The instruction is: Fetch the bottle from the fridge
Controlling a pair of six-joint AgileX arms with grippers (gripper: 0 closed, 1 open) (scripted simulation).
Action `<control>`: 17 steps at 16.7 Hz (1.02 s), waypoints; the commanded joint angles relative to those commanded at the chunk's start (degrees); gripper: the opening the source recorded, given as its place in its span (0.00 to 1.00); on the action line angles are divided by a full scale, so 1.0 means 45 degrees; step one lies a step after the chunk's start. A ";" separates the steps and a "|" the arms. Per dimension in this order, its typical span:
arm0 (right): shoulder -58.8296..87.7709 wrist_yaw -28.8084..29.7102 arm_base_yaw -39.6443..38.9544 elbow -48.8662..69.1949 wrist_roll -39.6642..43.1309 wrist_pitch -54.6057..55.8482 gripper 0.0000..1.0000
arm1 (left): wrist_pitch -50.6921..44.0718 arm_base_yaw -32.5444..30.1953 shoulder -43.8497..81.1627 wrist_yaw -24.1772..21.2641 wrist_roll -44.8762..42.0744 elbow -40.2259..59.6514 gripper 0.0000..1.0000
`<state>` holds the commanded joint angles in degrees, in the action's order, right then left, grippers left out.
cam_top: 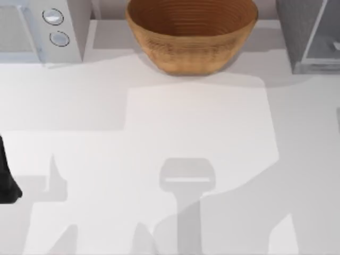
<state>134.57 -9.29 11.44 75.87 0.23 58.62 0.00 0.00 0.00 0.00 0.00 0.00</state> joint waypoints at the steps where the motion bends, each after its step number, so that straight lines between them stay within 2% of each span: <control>1: 0.0000 0.0000 0.0000 0.0000 0.0000 0.0000 0.00 | 0.0000 0.0000 0.0000 0.0000 0.0000 0.0000 1.00; 10: -0.0068 -0.0007 0.0034 -0.0005 -0.0019 -0.0044 0.00 | 0.0000 0.0000 0.0000 0.0000 0.0000 0.0000 1.00; 17: -0.1463 -0.0006 0.0048 0.0259 -0.0032 -0.1761 0.00 | 0.0000 0.0000 0.0000 0.0000 0.0000 0.0000 1.00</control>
<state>127.99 -9.31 11.66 77.04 0.09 50.70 0.00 0.00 0.00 0.00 0.00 0.00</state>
